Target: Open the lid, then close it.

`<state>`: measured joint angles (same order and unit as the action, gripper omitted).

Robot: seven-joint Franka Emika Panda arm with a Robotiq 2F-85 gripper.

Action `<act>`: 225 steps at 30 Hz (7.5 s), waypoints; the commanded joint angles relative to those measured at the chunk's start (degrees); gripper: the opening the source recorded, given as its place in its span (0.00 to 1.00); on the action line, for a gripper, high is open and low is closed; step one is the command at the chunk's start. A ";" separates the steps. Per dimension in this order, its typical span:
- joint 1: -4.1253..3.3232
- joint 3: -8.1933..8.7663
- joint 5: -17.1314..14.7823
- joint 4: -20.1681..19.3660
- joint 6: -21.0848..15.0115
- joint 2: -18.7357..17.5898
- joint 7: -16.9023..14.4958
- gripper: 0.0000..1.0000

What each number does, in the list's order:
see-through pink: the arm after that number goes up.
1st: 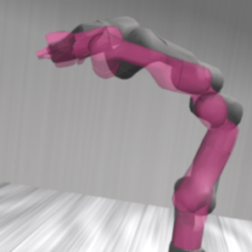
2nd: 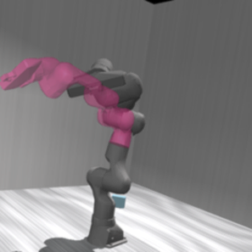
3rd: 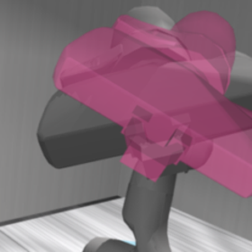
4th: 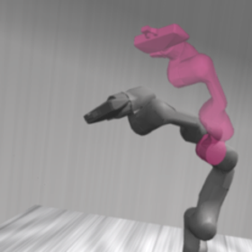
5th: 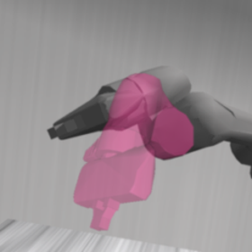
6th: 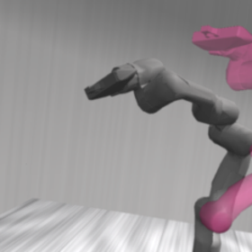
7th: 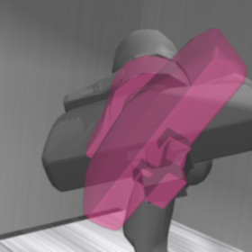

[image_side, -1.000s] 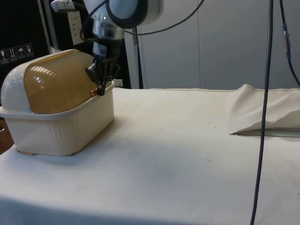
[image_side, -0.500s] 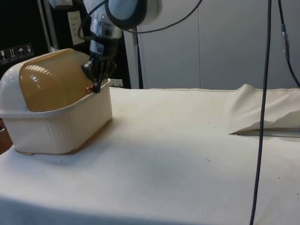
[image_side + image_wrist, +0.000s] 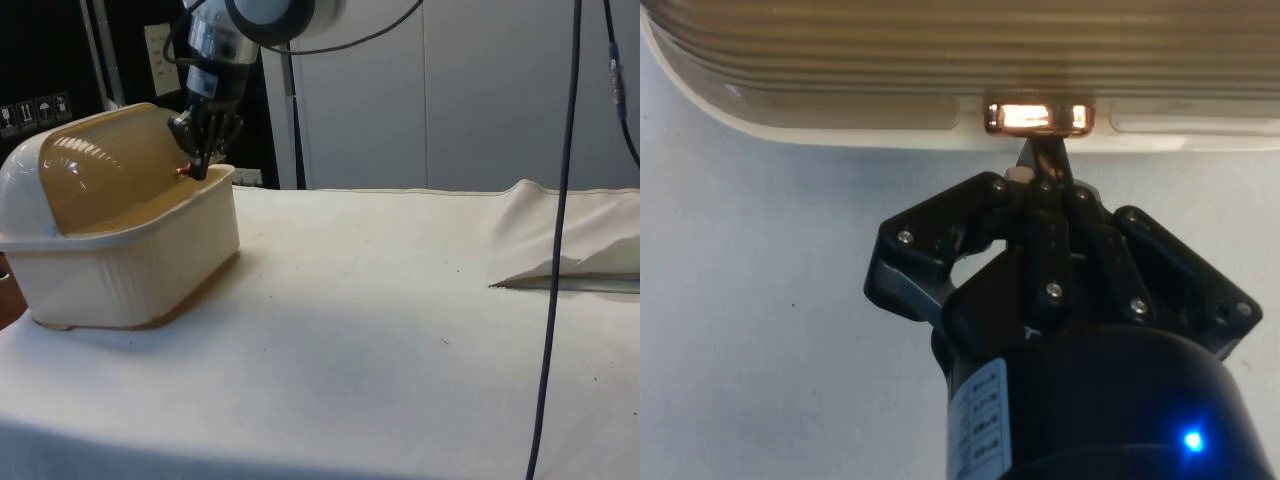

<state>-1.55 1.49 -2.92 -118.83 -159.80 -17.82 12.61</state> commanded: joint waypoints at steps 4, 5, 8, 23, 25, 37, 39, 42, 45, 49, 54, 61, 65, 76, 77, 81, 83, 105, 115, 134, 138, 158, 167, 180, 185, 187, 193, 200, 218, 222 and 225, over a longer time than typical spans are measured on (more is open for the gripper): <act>-0.40 0.80 1.43 -0.34 -0.69 1.26 0.74 0.00; -0.40 0.80 1.49 -0.34 -0.69 1.38 0.74 0.00; -0.34 0.74 1.78 -0.17 -0.69 1.95 0.63 0.00; -0.17 0.57 1.72 1.95 -2.12 1.95 -0.11 0.00; -0.17 0.52 1.66 2.46 -2.29 1.78 -0.17 0.00; 0.00 0.17 1.03 5.27 -3.27 0.46 -0.63 0.00; -0.06 0.34 1.26 6.88 -4.64 -0.74 -0.52 0.00; -0.06 0.29 1.26 7.91 -5.27 -1.43 -0.57 0.00; 0.00 0.17 1.03 8.08 -4.76 -1.32 -0.63 0.00; -0.17 0.57 1.49 7.73 -5.61 -0.46 -0.34 0.00; -0.29 0.80 1.72 7.39 -5.61 0.29 -0.06 0.00; -0.29 0.86 1.78 7.62 -5.90 0.57 -0.06 0.00; -0.23 0.80 1.66 7.91 -6.59 0.57 -0.17 0.00; -0.29 0.52 1.32 11.46 -7.68 -1.89 -0.29 0.00; -0.29 0.46 1.32 11.97 -7.73 -2.29 -0.29 0.00; -0.29 0.34 1.26 14.21 -7.79 -3.90 -0.34 0.00; -0.29 0.29 1.20 15.13 -7.91 -4.58 -0.40 0.00; -1.09 0.11 1.38 17.76 -8.19 -7.62 -0.23 0.00; -1.43 0.40 1.55 16.21 -8.08 -6.65 -0.06 0.00; -1.15 -0.86 1.03 11.17 -7.73 -3.67 -0.46 0.00; -1.95 -0.06 1.78 8.77 -8.37 -2.58 0.86 0.00; -2.06 -1.32 1.66 -1.20 -8.31 1.43 1.95 0.00; -2.01 -2.12 1.66 -4.30 -8.08 1.83 2.81 0.00; -1.55 -3.50 0.92 -9.85 -6.47 5.96 2.69 0.00; -1.49 -3.72 0.69 -12.20 -5.21 8.94 2.52 0.00; -1.43 -3.67 0.97 -12.15 -5.21 8.88 2.29 0.00; -1.49 -3.95 0.69 -16.73 -3.44 14.50 2.35 0.00; -1.55 -4.07 0.86 -20.97 -1.60 20.40 2.23 0.00; -1.20 -4.47 1.66 -26.53 4.41 31.23 1.15 0.00; -1.43 -4.35 0.97 -26.76 5.67 32.49 0.46 0.00; -1.32 -4.47 1.38 -26.87 5.84 32.72 0.63 0.00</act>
<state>-2.98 -2.86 -1.95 -145.76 -153.90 15.01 13.01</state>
